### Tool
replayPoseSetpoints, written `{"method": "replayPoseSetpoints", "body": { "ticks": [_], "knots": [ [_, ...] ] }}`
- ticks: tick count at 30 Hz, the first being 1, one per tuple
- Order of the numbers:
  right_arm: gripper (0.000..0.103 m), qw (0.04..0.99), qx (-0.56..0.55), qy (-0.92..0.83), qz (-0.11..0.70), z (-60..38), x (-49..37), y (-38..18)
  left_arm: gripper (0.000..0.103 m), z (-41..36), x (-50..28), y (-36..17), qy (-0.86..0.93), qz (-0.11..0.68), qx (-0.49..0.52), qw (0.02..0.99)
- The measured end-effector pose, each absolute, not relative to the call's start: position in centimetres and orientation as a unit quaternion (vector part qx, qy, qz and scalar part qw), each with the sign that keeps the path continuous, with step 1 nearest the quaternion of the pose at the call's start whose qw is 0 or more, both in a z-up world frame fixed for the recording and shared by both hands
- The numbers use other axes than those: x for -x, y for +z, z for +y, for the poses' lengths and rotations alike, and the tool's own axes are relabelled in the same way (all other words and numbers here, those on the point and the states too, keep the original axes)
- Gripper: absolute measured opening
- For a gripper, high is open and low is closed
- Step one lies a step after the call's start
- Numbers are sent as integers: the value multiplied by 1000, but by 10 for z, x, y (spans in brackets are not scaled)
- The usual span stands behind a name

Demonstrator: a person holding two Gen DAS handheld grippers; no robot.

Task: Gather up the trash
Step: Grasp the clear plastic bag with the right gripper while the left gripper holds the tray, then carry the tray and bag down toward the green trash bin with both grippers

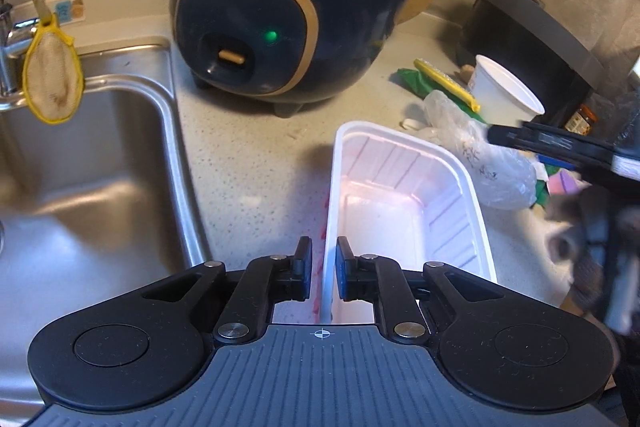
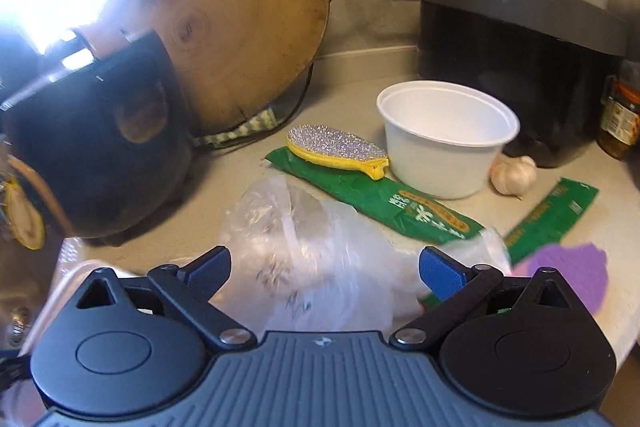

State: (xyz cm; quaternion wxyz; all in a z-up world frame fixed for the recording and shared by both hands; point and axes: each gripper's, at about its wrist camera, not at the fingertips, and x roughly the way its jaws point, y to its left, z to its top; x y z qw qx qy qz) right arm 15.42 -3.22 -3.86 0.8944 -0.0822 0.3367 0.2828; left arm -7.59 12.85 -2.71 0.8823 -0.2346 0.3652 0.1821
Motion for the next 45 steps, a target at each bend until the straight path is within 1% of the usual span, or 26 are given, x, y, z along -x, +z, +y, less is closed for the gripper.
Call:
{"method": "replayPoseSetpoints", "body": {
  "ticks": [3, 9, 14, 17, 18, 19, 20, 21, 22, 23, 24, 25, 28, 34, 39, 45],
  "knots": [
    [99, 892, 99, 285, 337, -16, -161, -46, 15, 127, 80, -26, 182, 357, 235, 885],
    [99, 886, 122, 245, 375, 8, -170, -62, 15, 128, 84, -28, 176, 344, 243, 890],
    [99, 877, 131, 279, 369, 6, -174, -68, 16, 124, 85, -29, 173, 342, 233, 894],
    [89, 876, 113, 282, 374, 0, -176, -66, 16, 123, 86, -31, 171, 349, 232, 892],
    [80, 875, 104, 287, 375, -3, -174, -63, 16, 123, 86, -32, 170, 350, 231, 892],
    [66, 874, 96, 293, 376, -6, -172, -59, 16, 123, 86, -32, 169, 351, 232, 891],
    [57, 872, 93, 299, 377, -8, -171, -56, 16, 124, 86, -33, 169, 352, 232, 891],
    [40, 870, 91, 302, 379, -10, -169, -52, 16, 124, 86, -33, 168, 352, 232, 891],
    [30, 868, 84, 307, 380, -13, -167, -47, 16, 124, 86, -33, 167, 352, 232, 891],
    [26, 867, 72, 312, 383, -16, -167, -42, 16, 124, 85, -33, 166, 351, 232, 892],
    [17, 865, 60, 316, 385, -20, -167, -37, 16, 123, 85, -33, 165, 351, 232, 892],
    [13, 864, 47, 318, 386, -24, -166, -31, 16, 123, 85, -33, 163, 349, 232, 893],
    [12, 869, 16, 320, 378, -39, -158, -15, 16, 122, 82, -34, 156, 350, 231, 894],
    [11, 878, -2, 326, 351, -61, -140, 15, 16, 120, 75, -36, 156, 358, 221, 893],
    [11, 883, -8, 324, 341, -70, -131, 24, 16, 116, 70, -35, 156, 362, 196, 898],
    [11, 890, -16, 304, 339, -88, -119, 28, 16, 116, 68, -37, 132, 364, 188, 903]
  ]
}}
